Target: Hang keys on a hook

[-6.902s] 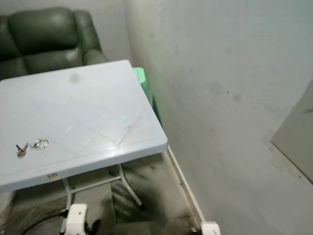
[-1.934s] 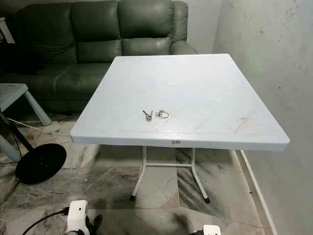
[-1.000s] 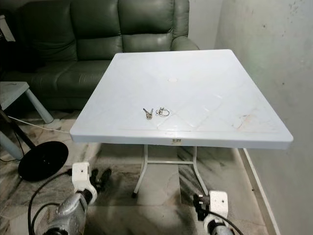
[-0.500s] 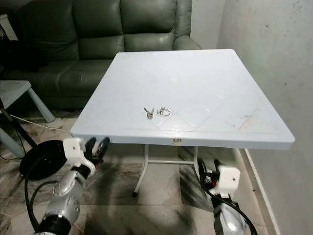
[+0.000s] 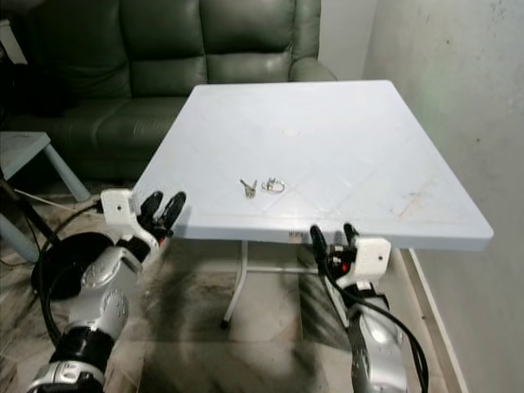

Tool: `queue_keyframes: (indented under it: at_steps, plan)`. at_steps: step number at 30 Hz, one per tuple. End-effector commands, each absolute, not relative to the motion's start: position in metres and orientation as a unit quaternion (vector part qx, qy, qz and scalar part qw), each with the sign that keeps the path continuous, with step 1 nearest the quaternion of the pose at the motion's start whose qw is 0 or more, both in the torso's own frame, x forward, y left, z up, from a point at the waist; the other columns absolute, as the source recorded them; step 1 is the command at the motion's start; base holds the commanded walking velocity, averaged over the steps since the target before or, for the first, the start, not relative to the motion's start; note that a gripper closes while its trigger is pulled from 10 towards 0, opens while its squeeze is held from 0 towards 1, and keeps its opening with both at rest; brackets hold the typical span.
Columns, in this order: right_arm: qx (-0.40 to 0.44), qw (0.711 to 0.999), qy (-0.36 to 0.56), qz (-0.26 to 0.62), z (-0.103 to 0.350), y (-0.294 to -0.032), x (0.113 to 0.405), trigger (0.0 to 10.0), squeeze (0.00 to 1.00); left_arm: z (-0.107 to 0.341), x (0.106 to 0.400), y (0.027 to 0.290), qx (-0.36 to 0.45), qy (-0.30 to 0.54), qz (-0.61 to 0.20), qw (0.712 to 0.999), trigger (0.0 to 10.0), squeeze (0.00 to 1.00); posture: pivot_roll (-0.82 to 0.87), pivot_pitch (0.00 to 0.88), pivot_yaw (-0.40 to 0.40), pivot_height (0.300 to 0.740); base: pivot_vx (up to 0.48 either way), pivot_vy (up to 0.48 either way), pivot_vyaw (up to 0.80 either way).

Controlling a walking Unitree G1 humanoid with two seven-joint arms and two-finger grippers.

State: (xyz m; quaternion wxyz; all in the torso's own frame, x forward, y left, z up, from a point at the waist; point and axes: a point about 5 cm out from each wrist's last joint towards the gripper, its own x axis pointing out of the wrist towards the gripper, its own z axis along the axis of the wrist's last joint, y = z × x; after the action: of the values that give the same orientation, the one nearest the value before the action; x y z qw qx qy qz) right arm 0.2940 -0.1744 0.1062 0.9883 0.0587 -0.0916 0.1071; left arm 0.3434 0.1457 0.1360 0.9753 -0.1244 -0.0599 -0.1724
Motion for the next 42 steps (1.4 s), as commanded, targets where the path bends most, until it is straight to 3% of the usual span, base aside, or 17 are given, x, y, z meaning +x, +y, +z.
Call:
queue_keyframes:
  at_steps: [1,14,24,25,26,42]
  plan:
    - [0.068,0.985,-0.105,0.117,0.115,-0.168,0.291,10.0,1.0,0.136,0.338,0.145,-0.125,-0.058,-0.181,0.974,10.0,0.0,0.08,0.0,0.061,0.74,0.0,0.0,0.0]
    - [0.082,0.98,-0.116,0.137,0.127,-0.158,0.255,10.0,1.0,0.142,0.301,0.141,-0.149,-0.063,-0.181,0.97,10.0,0.0,0.06,0.0,0.071,0.74,0.0,0.0,0.0]
    - [0.063,0.985,-0.106,0.119,0.133,-0.163,0.26,10.0,1.0,0.149,0.3,0.142,-0.143,-0.058,-0.177,0.972,10.0,0.0,0.07,0.0,0.074,0.74,0.0,0.0,0.0]
    - [0.063,0.985,-0.107,0.119,0.134,-0.163,0.26,10.0,0.69,0.149,0.3,0.142,-0.143,-0.057,-0.176,0.972,10.0,0.0,0.07,0.0,0.074,0.74,0.0,0.0,0.0]
    - [0.064,0.985,-0.109,0.114,0.136,-0.164,0.261,10.0,0.0,0.149,0.299,0.143,-0.143,-0.056,-0.175,0.973,10.0,0.0,0.07,0.0,0.074,0.74,0.0,0.0,0.0]
    - [0.019,0.988,-0.106,0.113,0.141,-0.167,0.269,10.0,0.0,0.149,0.309,0.151,-0.111,-0.042,-0.113,0.986,10.0,0.0,0.08,0.0,0.063,0.74,0.0,0.0,0.0]
